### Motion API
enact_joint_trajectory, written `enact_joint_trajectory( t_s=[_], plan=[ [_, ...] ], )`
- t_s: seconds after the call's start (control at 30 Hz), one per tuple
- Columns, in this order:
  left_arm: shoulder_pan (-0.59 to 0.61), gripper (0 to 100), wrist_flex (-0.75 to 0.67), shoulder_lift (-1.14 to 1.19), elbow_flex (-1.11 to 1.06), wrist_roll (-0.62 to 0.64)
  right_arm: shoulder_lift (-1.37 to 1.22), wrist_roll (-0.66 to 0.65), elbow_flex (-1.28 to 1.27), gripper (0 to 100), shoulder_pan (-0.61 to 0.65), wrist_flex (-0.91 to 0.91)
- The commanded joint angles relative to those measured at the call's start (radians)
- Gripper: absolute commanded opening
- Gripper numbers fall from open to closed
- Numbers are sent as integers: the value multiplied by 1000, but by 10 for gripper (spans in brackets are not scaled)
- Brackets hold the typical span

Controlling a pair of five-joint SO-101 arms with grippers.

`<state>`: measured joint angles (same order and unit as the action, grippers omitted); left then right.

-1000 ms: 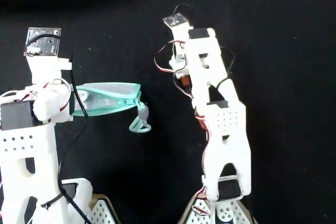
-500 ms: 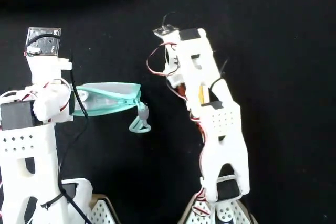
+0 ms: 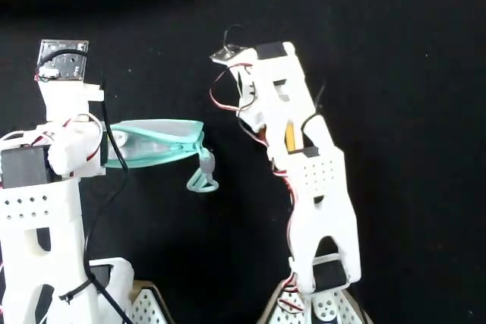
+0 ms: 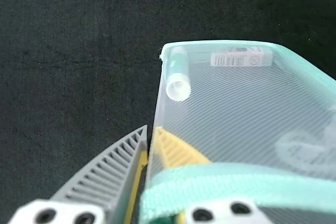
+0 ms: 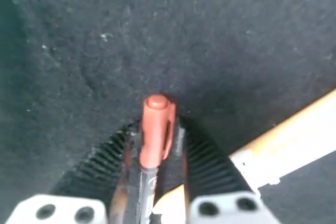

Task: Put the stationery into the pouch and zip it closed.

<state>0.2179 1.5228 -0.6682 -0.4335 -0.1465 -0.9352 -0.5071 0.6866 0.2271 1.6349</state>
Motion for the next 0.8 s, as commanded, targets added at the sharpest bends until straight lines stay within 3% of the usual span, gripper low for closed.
enact_joint_trajectory(
  t_s=[0.0, 0.23, 0.77],
  plan=[
    [21, 30, 2, 12, -47, 5, -2, -6, -2, 12, -11, 11],
    [21, 30, 2, 12, -47, 5, 283, -6, -71, 12, -71, 32],
    [19, 30, 2, 12, -47, 5, 1153, 41, -618, 12, -32, -75]
  ],
)
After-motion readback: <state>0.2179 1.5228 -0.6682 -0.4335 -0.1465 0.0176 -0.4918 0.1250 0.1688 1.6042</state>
